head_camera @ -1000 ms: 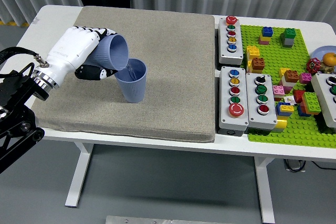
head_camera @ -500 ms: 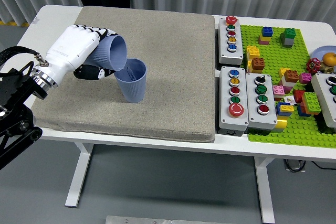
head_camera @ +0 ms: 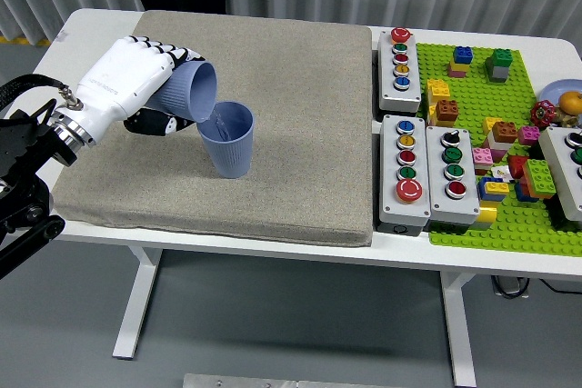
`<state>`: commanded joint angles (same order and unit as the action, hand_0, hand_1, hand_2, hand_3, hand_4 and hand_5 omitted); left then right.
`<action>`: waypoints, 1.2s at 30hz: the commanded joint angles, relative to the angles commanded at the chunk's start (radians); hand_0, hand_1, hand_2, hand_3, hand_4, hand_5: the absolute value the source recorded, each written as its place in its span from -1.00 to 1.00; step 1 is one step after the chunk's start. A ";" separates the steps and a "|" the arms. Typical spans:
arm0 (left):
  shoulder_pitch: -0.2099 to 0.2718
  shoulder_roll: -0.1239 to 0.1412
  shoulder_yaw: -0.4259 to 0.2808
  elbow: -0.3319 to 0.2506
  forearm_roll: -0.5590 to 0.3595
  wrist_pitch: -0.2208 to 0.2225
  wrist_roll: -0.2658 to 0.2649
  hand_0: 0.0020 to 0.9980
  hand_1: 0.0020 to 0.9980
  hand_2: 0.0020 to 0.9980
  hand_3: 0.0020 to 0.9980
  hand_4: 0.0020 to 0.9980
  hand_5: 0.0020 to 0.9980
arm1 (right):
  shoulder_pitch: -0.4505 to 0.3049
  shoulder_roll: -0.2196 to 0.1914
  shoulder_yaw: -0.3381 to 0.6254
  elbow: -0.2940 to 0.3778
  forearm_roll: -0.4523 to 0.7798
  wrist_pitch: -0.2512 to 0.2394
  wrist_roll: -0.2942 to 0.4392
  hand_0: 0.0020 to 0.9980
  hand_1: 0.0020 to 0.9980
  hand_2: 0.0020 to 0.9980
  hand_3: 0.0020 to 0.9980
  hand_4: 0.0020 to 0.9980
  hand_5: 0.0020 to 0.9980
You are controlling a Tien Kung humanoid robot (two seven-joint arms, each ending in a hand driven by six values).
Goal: Pick cup pour cup place
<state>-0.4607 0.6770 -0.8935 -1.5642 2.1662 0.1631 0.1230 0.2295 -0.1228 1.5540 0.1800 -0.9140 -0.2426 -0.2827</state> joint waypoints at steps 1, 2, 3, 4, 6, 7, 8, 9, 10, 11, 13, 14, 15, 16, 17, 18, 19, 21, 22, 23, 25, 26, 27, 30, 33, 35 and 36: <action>0.000 0.000 -0.001 0.002 0.001 0.000 0.000 0.12 0.08 0.17 0.18 0.44 -0.72 | 0.000 0.000 0.000 0.000 0.000 0.000 0.000 0.41 0.26 0.17 0.15 -1.00 -0.79; -0.001 0.000 0.003 0.005 0.002 -0.001 0.000 0.12 0.08 0.17 0.18 0.44 -0.72 | -0.001 0.000 -0.001 0.000 0.001 0.000 0.000 0.41 0.26 0.17 0.15 -1.00 -0.79; -0.001 0.001 0.005 0.006 0.003 -0.001 0.000 0.12 0.08 0.17 0.18 0.44 -0.72 | -0.002 0.000 0.000 0.000 0.000 0.000 0.000 0.41 0.26 0.17 0.15 -1.00 -0.79; -0.002 0.004 0.009 0.007 0.005 -0.003 0.002 0.12 0.08 0.17 0.18 0.44 -0.72 | -0.003 0.000 0.001 0.000 -0.002 0.000 -0.001 0.41 0.26 0.17 0.15 -1.00 -0.79; -0.002 0.008 0.014 0.008 0.004 -0.007 0.004 0.12 0.08 0.17 0.18 0.44 -0.72 | -0.006 0.000 0.004 0.000 -0.009 0.001 -0.001 0.41 0.26 0.17 0.15 -1.00 -0.79; -0.002 0.010 0.017 0.008 0.004 -0.009 0.005 0.12 0.08 0.17 0.18 0.43 -0.72 | -0.007 0.000 0.005 0.000 -0.013 0.001 -0.002 0.41 0.26 0.17 0.15 -1.00 -0.79; -0.002 0.010 0.018 0.009 0.005 -0.010 0.005 0.12 0.08 0.17 0.18 0.43 -0.72 | -0.008 0.000 0.006 0.000 -0.014 0.002 -0.002 0.41 0.26 0.17 0.15 -1.00 -0.79; -0.003 0.011 0.019 0.008 0.005 -0.011 0.006 0.12 0.08 0.17 0.18 0.43 -0.72 | -0.009 0.000 0.005 0.000 -0.015 0.002 -0.002 0.41 0.26 0.17 0.15 -1.00 -0.79; -0.003 0.014 0.023 0.008 0.005 -0.012 0.006 0.12 0.08 0.17 0.18 0.43 -0.72 | -0.010 -0.001 0.005 0.000 -0.016 0.002 -0.003 0.41 0.26 0.17 0.15 -1.00 -0.79; -0.004 0.017 0.026 0.006 0.006 -0.014 0.006 0.12 0.08 0.17 0.18 0.43 -0.72 | -0.012 -0.001 0.005 0.000 -0.018 0.003 -0.003 0.41 0.26 0.17 0.15 -1.00 -0.79; -0.005 0.019 0.028 0.005 0.007 -0.014 0.006 0.12 0.08 0.17 0.18 0.43 -0.72 | -0.012 -0.001 0.005 0.000 -0.020 0.003 -0.003 0.41 0.26 0.17 0.15 -1.00 -0.79; -0.007 0.021 0.029 0.002 0.010 -0.015 0.007 0.12 0.08 0.17 0.18 0.43 -0.72 | -0.012 -0.002 0.004 0.000 -0.018 0.002 -0.002 0.41 0.26 0.17 0.15 -1.00 -0.79; -0.008 0.022 0.030 0.002 0.011 -0.015 0.007 0.12 0.08 0.17 0.18 0.43 -0.72 | -0.012 -0.002 0.004 0.000 -0.017 0.002 -0.002 0.41 0.26 0.17 0.15 -1.00 -0.79; -0.011 0.024 0.032 0.000 0.013 -0.015 0.007 0.12 0.08 0.17 0.18 0.43 -0.72 | -0.011 -0.002 0.004 0.000 -0.016 0.002 -0.001 0.41 0.26 0.17 0.15 -1.00 -0.79; -0.014 0.026 0.034 -0.001 0.014 -0.014 0.007 0.12 0.08 0.17 0.18 0.43 -0.72 | -0.010 -0.003 0.003 0.000 -0.015 0.002 -0.001 0.41 0.26 0.17 0.15 -1.00 -0.79; -0.016 0.026 0.035 -0.002 0.014 -0.013 0.007 0.12 0.08 0.17 0.18 0.43 -0.72 | -0.010 -0.003 0.003 0.000 -0.014 0.002 -0.001 0.41 0.26 0.17 0.15 -1.00 -0.79; -0.018 0.027 0.037 -0.003 0.015 -0.012 0.007 0.12 0.08 0.17 0.18 0.43 -0.72 | -0.009 -0.003 0.002 0.000 -0.012 0.001 0.000 0.41 0.26 0.17 0.15 -1.00 -0.80; -0.020 0.027 0.038 -0.003 0.017 -0.011 0.007 0.12 0.08 0.17 0.18 0.43 -0.72 | -0.008 -0.003 0.001 0.000 -0.010 0.001 0.000 0.41 0.26 0.17 0.15 -1.00 -0.80; -0.021 0.028 0.039 -0.004 0.018 -0.011 0.007 0.12 0.08 0.17 0.18 0.43 -0.72 | -0.008 -0.003 0.001 0.000 -0.010 0.001 0.000 0.41 0.26 0.17 0.15 -1.00 -0.80; -0.021 0.028 0.039 -0.004 0.018 -0.011 0.007 0.12 0.08 0.17 0.18 0.43 -0.72 | -0.008 -0.003 0.002 0.000 -0.010 0.001 0.000 0.41 0.26 0.17 0.15 -1.00 -0.80; -0.021 0.028 0.040 -0.005 0.021 -0.011 0.008 0.12 0.08 0.17 0.18 0.43 -0.72 | -0.008 -0.003 0.001 0.000 -0.009 0.001 0.000 0.42 0.26 0.17 0.15 -1.00 -0.80; -0.021 0.028 0.040 -0.005 0.021 -0.011 0.008 0.12 0.08 0.17 0.18 0.43 -0.72 | -0.008 -0.003 0.001 0.000 -0.009 0.001 0.000 0.42 0.26 0.17 0.15 -1.00 -0.80; -0.021 0.028 0.040 -0.006 0.022 -0.011 0.008 0.12 0.08 0.17 0.18 0.43 -0.72 | -0.008 -0.003 0.002 0.000 -0.010 0.001 0.000 0.42 0.26 0.17 0.15 -1.00 -0.80; -0.021 0.029 0.039 -0.009 0.025 -0.010 0.008 0.12 0.08 0.17 0.18 0.43 -0.72 | -0.008 -0.003 0.001 0.000 -0.008 0.001 0.001 0.42 0.26 0.17 0.15 -1.00 -0.80; -0.021 0.029 0.038 -0.010 0.026 -0.009 0.008 0.13 0.08 0.17 0.18 0.43 -0.71 | -0.006 -0.003 0.001 0.000 -0.009 0.000 0.001 0.41 0.26 0.17 0.15 -1.00 -0.80; -0.021 0.028 0.037 -0.010 0.026 -0.009 0.008 0.13 0.08 0.17 0.18 0.43 -0.71 | -0.005 -0.003 0.001 0.000 -0.008 0.000 0.001 0.41 0.26 0.17 0.15 -1.00 -0.80; -0.020 0.026 0.036 -0.010 0.021 -0.007 0.007 0.13 0.08 0.17 0.18 0.43 -0.71 | -0.005 -0.003 0.000 0.000 -0.007 -0.001 0.001 0.41 0.26 0.17 0.15 -1.00 -0.80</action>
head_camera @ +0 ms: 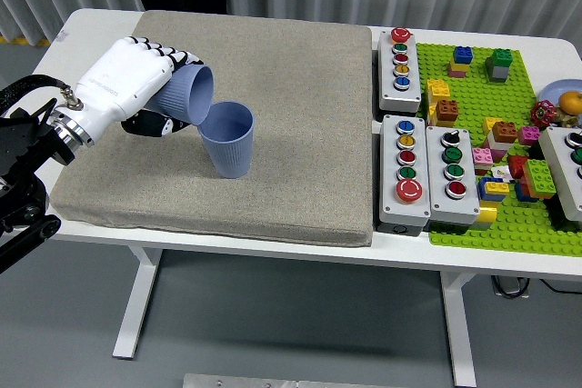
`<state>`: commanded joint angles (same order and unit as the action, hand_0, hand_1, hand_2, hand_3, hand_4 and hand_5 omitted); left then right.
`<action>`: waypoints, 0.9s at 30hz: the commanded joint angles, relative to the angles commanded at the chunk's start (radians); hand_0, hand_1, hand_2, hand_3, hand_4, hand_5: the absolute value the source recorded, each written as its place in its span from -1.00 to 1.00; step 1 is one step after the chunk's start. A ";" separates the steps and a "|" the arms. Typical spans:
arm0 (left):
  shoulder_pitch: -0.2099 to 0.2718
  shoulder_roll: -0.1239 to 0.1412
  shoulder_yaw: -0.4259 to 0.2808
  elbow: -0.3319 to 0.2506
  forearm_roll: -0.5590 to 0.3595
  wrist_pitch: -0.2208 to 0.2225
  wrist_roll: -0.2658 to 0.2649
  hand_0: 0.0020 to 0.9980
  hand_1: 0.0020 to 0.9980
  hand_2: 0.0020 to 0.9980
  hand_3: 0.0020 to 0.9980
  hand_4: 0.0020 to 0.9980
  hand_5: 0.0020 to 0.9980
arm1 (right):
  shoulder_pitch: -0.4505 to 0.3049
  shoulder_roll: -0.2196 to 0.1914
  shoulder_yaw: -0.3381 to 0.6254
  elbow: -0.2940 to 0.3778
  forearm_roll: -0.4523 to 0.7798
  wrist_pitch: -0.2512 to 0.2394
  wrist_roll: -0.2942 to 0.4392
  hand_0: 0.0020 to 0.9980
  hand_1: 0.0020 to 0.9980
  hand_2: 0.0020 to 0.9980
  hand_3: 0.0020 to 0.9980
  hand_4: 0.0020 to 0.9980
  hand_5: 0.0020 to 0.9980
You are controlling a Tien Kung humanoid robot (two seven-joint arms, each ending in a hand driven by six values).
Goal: Pick cup pour cup place
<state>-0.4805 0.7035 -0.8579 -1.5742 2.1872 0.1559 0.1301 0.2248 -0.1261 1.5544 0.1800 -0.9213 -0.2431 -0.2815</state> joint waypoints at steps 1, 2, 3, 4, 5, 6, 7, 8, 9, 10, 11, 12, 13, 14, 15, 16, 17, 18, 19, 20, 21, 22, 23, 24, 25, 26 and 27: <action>0.000 -0.001 -0.001 0.000 -0.002 0.001 0.000 0.13 0.08 0.17 0.18 0.43 -0.71 | 0.000 0.000 0.000 0.000 0.000 0.000 0.000 0.41 0.26 0.17 0.15 -1.00 -0.80; 0.003 -0.004 -0.004 0.002 -0.015 0.008 -0.003 0.12 0.08 0.17 0.18 0.43 -0.72 | 0.001 0.000 -0.001 0.000 0.002 -0.001 0.000 0.41 0.26 0.17 0.15 -1.00 -0.80; 0.005 -0.006 -0.006 0.003 -0.036 0.014 -0.005 0.12 0.08 0.17 0.18 0.43 -0.72 | 0.002 0.000 -0.001 0.000 0.003 -0.002 0.000 0.41 0.26 0.17 0.15 -1.00 -0.80; 0.009 -0.012 -0.011 0.007 -0.058 0.026 -0.009 0.12 0.08 0.17 0.18 0.43 -0.72 | 0.003 0.001 -0.002 0.000 0.004 -0.002 0.000 0.41 0.26 0.17 0.15 -1.00 -0.80; 0.010 -0.014 -0.012 0.008 -0.066 0.029 -0.010 0.12 0.08 0.17 0.18 0.43 -0.72 | 0.003 0.001 -0.002 0.000 0.004 -0.002 0.000 0.41 0.26 0.17 0.15 -1.00 -0.80; 0.015 -0.022 -0.020 0.013 -0.093 0.039 -0.015 0.12 0.08 0.17 0.18 0.43 -0.72 | 0.004 0.001 -0.002 0.000 0.005 -0.003 0.000 0.41 0.26 0.17 0.15 -1.00 -0.80; 0.017 -0.024 -0.023 0.014 -0.108 0.042 -0.017 0.12 0.08 0.17 0.18 0.43 -0.72 | 0.005 0.001 -0.002 0.000 0.005 -0.003 0.000 0.41 0.26 0.17 0.15 -1.00 -0.80; 0.023 -0.032 -0.029 0.020 -0.126 0.054 -0.026 0.12 0.08 0.17 0.18 0.43 -0.72 | 0.005 0.001 -0.002 0.000 0.004 -0.003 -0.001 0.41 0.26 0.17 0.15 -1.00 -0.80; 0.029 -0.040 -0.035 0.025 -0.158 0.067 -0.033 0.12 0.08 0.17 0.18 0.43 -0.72 | 0.005 0.001 -0.001 0.000 0.004 -0.003 -0.001 0.41 0.26 0.17 0.15 -1.00 -0.80; 0.031 -0.042 -0.037 0.027 -0.181 0.071 -0.036 0.12 0.08 0.17 0.18 0.43 -0.72 | 0.006 0.002 -0.001 0.000 0.003 -0.003 -0.001 0.41 0.26 0.17 0.15 -1.00 -0.80; 0.035 -0.048 -0.041 0.031 -0.198 0.080 -0.043 0.12 0.08 0.17 0.18 0.43 -0.72 | 0.006 0.002 -0.001 0.000 0.003 -0.003 -0.001 0.41 0.26 0.17 0.15 -1.00 -0.80; 0.049 -0.064 -0.055 0.046 -0.236 0.108 -0.067 0.12 0.08 0.17 0.18 0.43 -0.72 | 0.006 0.002 0.000 0.000 0.002 -0.003 -0.001 0.41 0.26 0.17 0.15 -1.00 -0.80; 0.059 -0.080 -0.067 0.058 -0.275 0.142 -0.094 0.12 0.08 0.17 0.18 0.43 -0.72 | 0.006 0.002 0.001 0.000 0.001 -0.003 -0.002 0.41 0.26 0.17 0.15 -1.00 -0.80; 0.062 -0.085 -0.070 0.062 -0.320 0.161 -0.104 0.12 0.08 0.17 0.18 0.43 -0.71 | 0.006 0.002 0.001 0.000 0.001 -0.003 -0.002 0.41 0.26 0.17 0.15 -1.00 -0.80; 0.077 -0.112 -0.091 0.089 -0.366 0.200 -0.144 0.12 0.08 0.17 0.18 0.43 -0.71 | 0.005 0.003 0.003 0.000 -0.002 -0.003 -0.002 0.41 0.26 0.17 0.15 -1.00 -0.80; 0.083 -0.126 -0.099 0.104 -0.405 0.225 -0.175 0.12 0.08 0.17 0.18 0.43 -0.71 | 0.005 0.004 0.003 0.000 -0.003 -0.003 -0.003 0.41 0.26 0.17 0.15 -1.00 -0.80; 0.084 -0.131 -0.102 0.109 -0.444 0.237 -0.192 0.12 0.08 0.17 0.18 0.43 -0.71 | 0.005 0.004 0.003 0.000 -0.004 -0.003 -0.003 0.41 0.26 0.17 0.15 -1.00 -0.80; 0.101 -0.161 -0.126 0.136 -0.489 0.265 -0.235 0.12 0.08 0.17 0.18 0.43 -0.71 | 0.005 0.005 0.005 0.000 -0.006 -0.003 -0.003 0.41 0.26 0.17 0.15 -1.00 -0.80; 0.110 -0.182 -0.138 0.153 -0.535 0.285 -0.280 0.13 0.08 0.19 0.18 0.44 -0.68 | 0.004 0.005 0.005 0.000 -0.007 -0.003 -0.003 0.41 0.26 0.17 0.15 -1.00 -0.80; 0.112 -0.188 -0.141 0.158 -0.574 0.291 -0.313 0.13 0.08 0.19 0.18 0.44 -0.68 | 0.004 0.005 0.005 0.000 -0.007 -0.003 -0.003 0.41 0.26 0.17 0.15 -1.00 -0.80; 0.121 -0.205 -0.151 0.172 -0.613 0.294 -0.349 0.13 0.08 0.19 0.18 0.44 -0.68 | 0.004 0.006 0.007 0.000 -0.009 -0.003 -0.004 0.41 0.26 0.17 0.15 -1.00 -0.80; 0.131 -0.226 -0.165 0.187 -0.658 0.292 -0.393 0.13 0.08 0.19 0.18 0.44 -0.68 | 0.004 0.007 0.008 0.000 -0.011 -0.003 -0.004 0.41 0.26 0.17 0.15 -1.00 -0.80; 0.137 -0.244 -0.177 0.197 -0.697 0.290 -0.430 0.13 0.08 0.19 0.18 0.44 -0.68 | 0.004 0.007 0.007 0.000 -0.011 -0.003 -0.004 0.41 0.26 0.17 0.15 -1.00 -0.80; 0.142 -0.255 -0.186 0.205 -0.743 0.286 -0.467 0.13 0.08 0.19 0.18 0.44 -0.68 | 0.003 0.007 0.007 0.000 -0.011 -0.003 -0.004 0.41 0.26 0.17 0.15 -1.00 -0.80; 0.149 -0.280 -0.205 0.219 -0.788 0.277 -0.498 0.15 0.09 0.23 0.19 0.46 -0.66 | 0.002 0.008 0.007 0.000 -0.011 -0.004 -0.004 0.41 0.27 0.17 0.15 -1.00 -0.80; 0.155 -0.300 -0.220 0.232 -0.827 0.267 -0.519 0.15 0.09 0.23 0.19 0.46 -0.66 | 0.002 0.008 0.008 0.000 -0.012 -0.003 -0.005 0.41 0.27 0.17 0.15 -1.00 -0.80; 0.159 -0.315 -0.229 0.241 -0.866 0.262 -0.532 0.15 0.09 0.23 0.19 0.46 -0.66 | 0.002 0.009 0.008 0.000 -0.012 -0.003 -0.005 0.41 0.27 0.17 0.15 -1.00 -0.80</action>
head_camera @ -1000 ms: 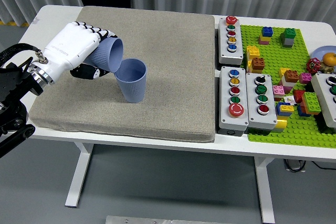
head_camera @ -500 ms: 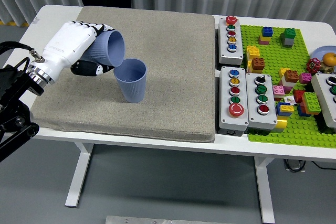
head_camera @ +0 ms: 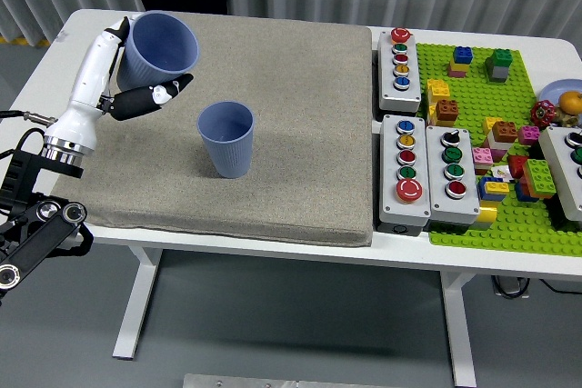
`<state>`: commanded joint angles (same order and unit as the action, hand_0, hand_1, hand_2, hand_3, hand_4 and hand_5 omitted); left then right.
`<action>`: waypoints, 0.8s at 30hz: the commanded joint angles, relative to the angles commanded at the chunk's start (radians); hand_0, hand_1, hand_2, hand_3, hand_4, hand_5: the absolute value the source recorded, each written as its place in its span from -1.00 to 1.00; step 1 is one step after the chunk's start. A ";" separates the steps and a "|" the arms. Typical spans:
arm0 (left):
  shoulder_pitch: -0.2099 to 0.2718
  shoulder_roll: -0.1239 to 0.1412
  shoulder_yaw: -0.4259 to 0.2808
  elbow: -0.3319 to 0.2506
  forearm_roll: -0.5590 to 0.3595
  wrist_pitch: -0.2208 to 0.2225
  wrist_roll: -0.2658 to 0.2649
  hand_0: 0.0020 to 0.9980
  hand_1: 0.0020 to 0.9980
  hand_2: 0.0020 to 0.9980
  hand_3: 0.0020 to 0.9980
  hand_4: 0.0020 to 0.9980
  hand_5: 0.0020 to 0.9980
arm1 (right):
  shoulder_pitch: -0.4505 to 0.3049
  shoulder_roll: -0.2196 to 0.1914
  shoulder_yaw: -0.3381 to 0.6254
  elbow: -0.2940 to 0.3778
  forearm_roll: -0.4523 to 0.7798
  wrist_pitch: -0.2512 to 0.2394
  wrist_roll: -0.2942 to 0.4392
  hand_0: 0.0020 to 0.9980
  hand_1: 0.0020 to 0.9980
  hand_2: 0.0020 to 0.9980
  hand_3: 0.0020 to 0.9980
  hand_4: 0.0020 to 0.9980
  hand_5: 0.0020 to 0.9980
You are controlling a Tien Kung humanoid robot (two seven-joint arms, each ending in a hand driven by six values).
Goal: Pick cup pour cup place
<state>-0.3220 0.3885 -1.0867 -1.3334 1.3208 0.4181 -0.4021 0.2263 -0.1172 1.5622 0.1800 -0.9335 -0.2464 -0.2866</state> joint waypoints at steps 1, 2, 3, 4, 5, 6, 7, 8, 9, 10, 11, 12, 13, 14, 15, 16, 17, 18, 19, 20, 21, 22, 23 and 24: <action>0.004 -0.014 -0.007 0.010 -0.046 -0.004 -0.009 0.15 0.09 0.23 0.19 0.46 -0.66 | 0.000 0.000 0.001 0.000 -0.002 0.000 0.000 0.41 0.27 0.17 0.15 -1.00 -0.80; 0.006 -0.026 -0.012 0.018 -0.091 -0.006 -0.015 0.15 0.09 0.23 0.19 0.46 -0.66 | 0.000 0.001 0.002 0.000 -0.003 0.000 -0.001 0.41 0.27 0.17 0.15 -1.00 -0.80; 0.007 -0.029 -0.014 0.020 -0.130 -0.007 -0.017 0.15 0.09 0.23 0.19 0.46 -0.66 | 0.000 0.001 0.002 0.000 -0.003 0.000 -0.001 0.41 0.27 0.17 0.15 -1.00 -0.80; 0.010 -0.039 -0.015 0.031 -0.169 -0.008 -0.020 0.15 0.09 0.23 0.19 0.46 -0.66 | -0.001 0.001 0.002 0.000 -0.004 0.000 -0.001 0.41 0.27 0.17 0.15 -1.00 -0.80; 0.012 -0.044 -0.016 0.037 -0.214 -0.009 -0.022 0.14 0.10 0.23 0.20 0.47 -0.63 | -0.001 0.001 0.003 0.000 -0.004 0.000 -0.001 0.41 0.26 0.17 0.15 -1.00 -0.80; 0.014 -0.045 -0.017 0.041 -0.254 -0.005 -0.018 0.14 0.10 0.23 0.20 0.47 -0.63 | -0.001 0.001 0.004 0.000 -0.006 0.000 -0.001 0.41 0.26 0.17 0.15 -1.00 -0.80; 0.014 -0.045 -0.017 0.043 -0.299 -0.004 -0.017 0.14 0.10 0.23 0.20 0.47 -0.63 | -0.001 0.001 0.004 0.000 -0.006 0.000 -0.001 0.41 0.26 0.17 0.15 -1.00 -0.80; 0.014 -0.045 -0.017 0.043 -0.338 -0.003 -0.016 0.14 0.10 0.23 0.20 0.47 -0.63 | -0.001 0.002 0.004 0.000 -0.007 0.000 -0.001 0.41 0.26 0.17 0.15 -1.00 -0.80; 0.014 -0.042 -0.020 0.042 -0.377 0.007 -0.010 0.14 0.10 0.23 0.20 0.47 -0.63 | -0.001 0.001 0.004 0.000 -0.007 0.000 -0.001 0.41 0.26 0.17 0.15 -1.00 -0.80; 0.014 -0.040 -0.020 0.042 -0.423 0.014 -0.008 0.14 0.10 0.23 0.20 0.47 -0.63 | -0.001 0.001 0.004 0.000 -0.007 0.000 -0.001 0.41 0.26 0.17 0.15 -1.00 -0.80; 0.014 -0.040 -0.020 0.042 -0.468 0.016 -0.007 0.15 0.10 0.23 0.19 0.46 -0.65 | -0.001 0.001 0.004 0.000 -0.006 0.000 0.000 0.41 0.27 0.17 0.15 -1.00 -0.79; 0.014 -0.041 -0.021 0.043 -0.507 0.017 -0.005 0.15 0.10 0.23 0.19 0.46 -0.65 | -0.001 0.001 0.004 0.000 -0.006 0.000 0.000 0.41 0.27 0.17 0.15 -1.00 -0.79; 0.014 -0.043 -0.022 0.046 -0.552 0.019 0.000 0.15 0.10 0.23 0.19 0.46 -0.65 | 0.000 0.000 0.004 0.000 -0.006 0.000 -0.001 0.41 0.27 0.17 0.15 -1.00 -0.79; 0.018 -0.048 -0.025 0.047 -0.590 0.025 0.010 0.15 0.10 0.23 0.19 0.46 -0.65 | 0.000 0.001 0.004 0.000 -0.007 -0.001 -0.001 0.41 0.27 0.17 0.15 -1.00 -0.79; 0.020 -0.051 -0.027 0.047 -0.618 0.029 0.016 0.15 0.10 0.23 0.19 0.46 -0.65 | -0.001 0.001 0.005 0.000 -0.007 -0.001 -0.001 0.41 0.27 0.17 0.15 -1.00 -0.79; 0.022 -0.054 -0.027 0.047 -0.621 0.030 0.019 0.15 0.10 0.23 0.19 0.46 -0.65 | -0.001 0.001 0.005 0.000 -0.007 -0.001 -0.001 0.41 0.27 0.17 0.15 -1.00 -0.79; 0.026 -0.058 -0.026 0.046 -0.604 0.033 0.024 0.15 0.10 0.23 0.20 0.46 -0.63 | -0.001 0.001 0.004 0.000 -0.006 -0.001 0.000 0.41 0.27 0.17 0.15 -1.00 -0.79; 0.033 -0.066 -0.016 0.049 -0.585 0.035 0.027 0.15 0.10 0.23 0.20 0.46 -0.63 | -0.002 0.002 0.005 0.000 -0.008 -0.002 -0.001 0.41 0.27 0.17 0.15 -1.00 -0.79; 0.034 -0.068 -0.014 0.049 -0.581 0.035 0.027 0.15 0.10 0.23 0.20 0.46 -0.63 | -0.003 0.003 0.005 0.000 -0.008 -0.002 -0.001 0.41 0.27 0.17 0.15 -1.00 -0.79; 0.038 -0.073 -0.007 0.053 -0.575 0.036 0.027 0.15 0.10 0.23 0.20 0.46 -0.63 | -0.003 0.003 0.006 0.000 -0.010 -0.001 -0.001 0.41 0.27 0.17 0.15 -1.00 -0.79; 0.043 -0.079 0.003 0.059 -0.570 0.039 0.026 0.15 0.10 0.23 0.20 0.46 -0.63 | -0.004 0.003 0.007 0.000 -0.013 -0.001 -0.002 0.41 0.27 0.17 0.15 -1.00 -0.79; 0.046 -0.083 0.010 0.063 -0.567 0.040 0.025 0.15 0.10 0.23 0.20 0.46 -0.63 | -0.005 0.003 0.008 0.000 -0.015 -0.001 -0.003 0.41 0.27 0.17 0.15 -1.00 -0.79; 0.047 -0.084 0.012 0.064 -0.567 0.041 0.025 0.15 0.11 0.23 0.20 0.47 -0.61 | -0.005 0.004 0.008 0.000 -0.015 -0.001 -0.003 0.41 0.27 0.17 0.15 -1.00 -0.79; 0.051 -0.088 0.019 0.068 -0.561 0.041 0.025 0.15 0.11 0.23 0.20 0.47 -0.61 | -0.007 0.004 0.009 0.000 -0.017 0.000 -0.004 0.41 0.27 0.17 0.15 -1.00 -0.79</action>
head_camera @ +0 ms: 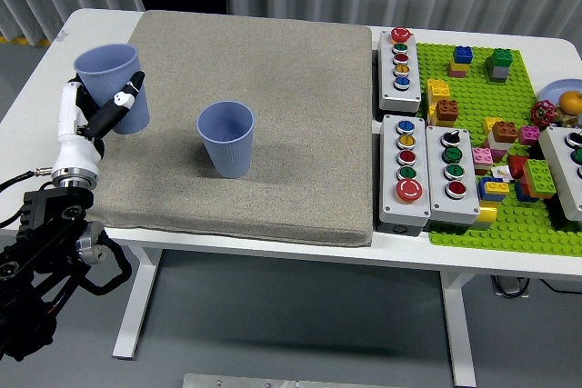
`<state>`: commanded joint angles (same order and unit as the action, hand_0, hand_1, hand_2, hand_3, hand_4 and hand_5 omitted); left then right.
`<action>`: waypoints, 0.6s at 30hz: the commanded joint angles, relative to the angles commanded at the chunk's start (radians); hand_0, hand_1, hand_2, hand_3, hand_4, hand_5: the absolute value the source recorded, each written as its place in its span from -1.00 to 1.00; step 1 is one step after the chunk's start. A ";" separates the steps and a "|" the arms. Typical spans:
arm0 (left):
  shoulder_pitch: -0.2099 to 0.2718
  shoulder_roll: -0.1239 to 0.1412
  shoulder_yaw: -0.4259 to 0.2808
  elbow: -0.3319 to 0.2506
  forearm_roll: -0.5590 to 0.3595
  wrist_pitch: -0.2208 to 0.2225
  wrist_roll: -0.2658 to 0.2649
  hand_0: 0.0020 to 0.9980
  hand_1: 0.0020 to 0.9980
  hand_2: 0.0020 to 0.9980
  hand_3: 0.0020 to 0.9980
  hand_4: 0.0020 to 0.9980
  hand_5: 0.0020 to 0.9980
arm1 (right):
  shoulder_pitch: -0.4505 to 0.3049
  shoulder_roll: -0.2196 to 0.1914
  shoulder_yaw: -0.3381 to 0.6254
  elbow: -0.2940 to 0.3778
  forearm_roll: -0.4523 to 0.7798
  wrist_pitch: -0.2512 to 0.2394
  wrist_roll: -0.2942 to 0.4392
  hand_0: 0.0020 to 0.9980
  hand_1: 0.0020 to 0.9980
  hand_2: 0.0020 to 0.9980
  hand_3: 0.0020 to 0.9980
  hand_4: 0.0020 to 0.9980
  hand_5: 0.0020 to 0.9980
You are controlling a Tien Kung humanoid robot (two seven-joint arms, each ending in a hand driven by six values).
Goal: Pick cup pour cup place
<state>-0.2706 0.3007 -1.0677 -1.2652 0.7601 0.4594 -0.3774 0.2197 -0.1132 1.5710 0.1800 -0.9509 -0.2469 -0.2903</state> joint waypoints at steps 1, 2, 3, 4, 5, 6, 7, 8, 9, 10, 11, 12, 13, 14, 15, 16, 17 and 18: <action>0.004 -0.002 0.007 0.003 0.004 0.002 -0.001 0.15 0.11 0.23 0.20 0.47 -0.61 | -0.001 0.001 0.002 0.000 -0.003 0.000 -0.001 0.41 0.27 0.17 0.15 -1.00 -0.79; 0.006 -0.003 0.010 0.004 0.006 0.004 -0.002 0.15 0.11 0.23 0.20 0.47 -0.61 | -0.002 0.001 0.003 0.000 -0.005 0.001 -0.001 0.41 0.27 0.17 0.15 -1.00 -0.79; 0.010 -0.004 0.013 0.006 0.014 0.006 -0.003 0.15 0.11 0.23 0.20 0.47 -0.61 | -0.003 0.001 0.004 0.000 -0.007 0.001 -0.001 0.41 0.27 0.17 0.15 -1.00 -0.79; 0.012 -0.005 0.016 0.007 0.017 0.008 -0.004 0.15 0.11 0.23 0.20 0.47 -0.61 | -0.004 0.002 0.005 0.000 -0.008 0.001 -0.002 0.41 0.27 0.17 0.15 -1.00 -0.79; 0.015 -0.006 0.018 0.008 0.017 0.008 -0.005 0.17 0.12 0.25 0.20 0.47 -0.60 | -0.005 0.002 0.005 0.000 -0.010 0.002 -0.002 0.41 0.27 0.17 0.15 -1.00 -0.79; 0.016 -0.007 0.019 0.009 0.017 0.008 -0.006 0.17 0.12 0.25 0.20 0.47 -0.60 | -0.005 0.002 0.006 0.000 -0.010 0.002 -0.002 0.41 0.27 0.17 0.15 -1.00 -0.79; 0.017 -0.008 0.020 0.009 0.016 0.008 -0.008 0.17 0.12 0.25 0.20 0.47 -0.60 | -0.005 0.002 0.006 0.000 -0.012 0.002 -0.003 0.41 0.27 0.17 0.15 -1.00 -0.79; 0.017 -0.009 0.021 0.011 0.015 0.008 -0.011 0.17 0.12 0.25 0.20 0.47 -0.60 | -0.005 0.002 0.006 0.000 -0.012 0.002 -0.003 0.41 0.27 0.17 0.15 -1.00 -0.79; 0.017 -0.011 0.023 0.014 0.011 0.010 -0.015 0.17 0.12 0.25 0.20 0.47 -0.60 | -0.005 0.003 0.006 0.000 -0.010 0.002 -0.002 0.41 0.27 0.17 0.15 -1.00 -0.79; 0.016 -0.012 0.025 0.016 0.010 0.009 -0.016 0.17 0.12 0.25 0.20 0.47 -0.60 | -0.004 0.003 0.006 0.000 -0.010 0.002 -0.002 0.41 0.27 0.17 0.15 -1.00 -0.79; 0.016 -0.013 0.028 0.020 0.010 0.008 -0.018 0.18 0.14 0.27 0.20 0.49 -0.54 | -0.003 0.003 0.007 0.000 -0.010 0.003 -0.002 0.42 0.27 0.17 0.15 -1.00 -0.78; 0.015 -0.014 0.031 0.023 0.006 0.008 -0.021 0.18 0.14 0.27 0.20 0.49 -0.54 | -0.003 0.003 0.006 0.000 -0.010 0.003 -0.002 0.42 0.27 0.17 0.15 -1.00 -0.78; 0.015 -0.014 0.032 0.025 0.005 0.007 -0.021 0.18 0.14 0.27 0.20 0.49 -0.54 | -0.002 0.003 0.006 0.000 -0.009 0.003 -0.002 0.42 0.27 0.17 0.15 -1.00 -0.78; 0.014 -0.016 0.036 0.034 0.000 0.004 -0.025 0.18 0.14 0.27 0.20 0.49 -0.54 | -0.001 0.003 0.005 0.000 -0.006 0.002 -0.001 0.42 0.27 0.17 0.15 -1.00 -0.78; 0.014 -0.017 0.039 0.039 -0.002 0.002 -0.027 0.18 0.14 0.27 0.20 0.49 -0.54 | -0.001 0.003 0.004 0.000 -0.004 0.002 -0.001 0.42 0.27 0.17 0.15 -1.00 -0.78; 0.015 -0.019 0.042 0.046 -0.004 0.000 -0.029 0.18 0.14 0.27 0.20 0.49 -0.54 | 0.000 0.003 0.003 0.000 -0.002 0.001 0.000 0.42 0.27 0.17 0.15 -1.00 -0.78; 0.015 -0.021 0.044 0.053 -0.004 -0.003 -0.030 0.22 0.21 0.31 0.23 0.49 -0.54 | 0.000 0.003 0.002 0.000 0.000 0.001 0.000 0.41 0.27 0.17 0.15 -1.00 -0.78; 0.015 -0.022 0.045 0.056 -0.003 -0.004 -0.031 0.22 0.21 0.31 0.23 0.49 -0.54 | 0.001 0.003 0.001 0.000 0.000 0.001 0.000 0.41 0.27 0.17 0.15 -1.00 -0.78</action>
<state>-0.2554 0.2786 -1.0225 -1.2090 0.7569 0.4550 -0.4080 0.2204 -0.1105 1.5723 0.1800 -0.9504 -0.2461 -0.2902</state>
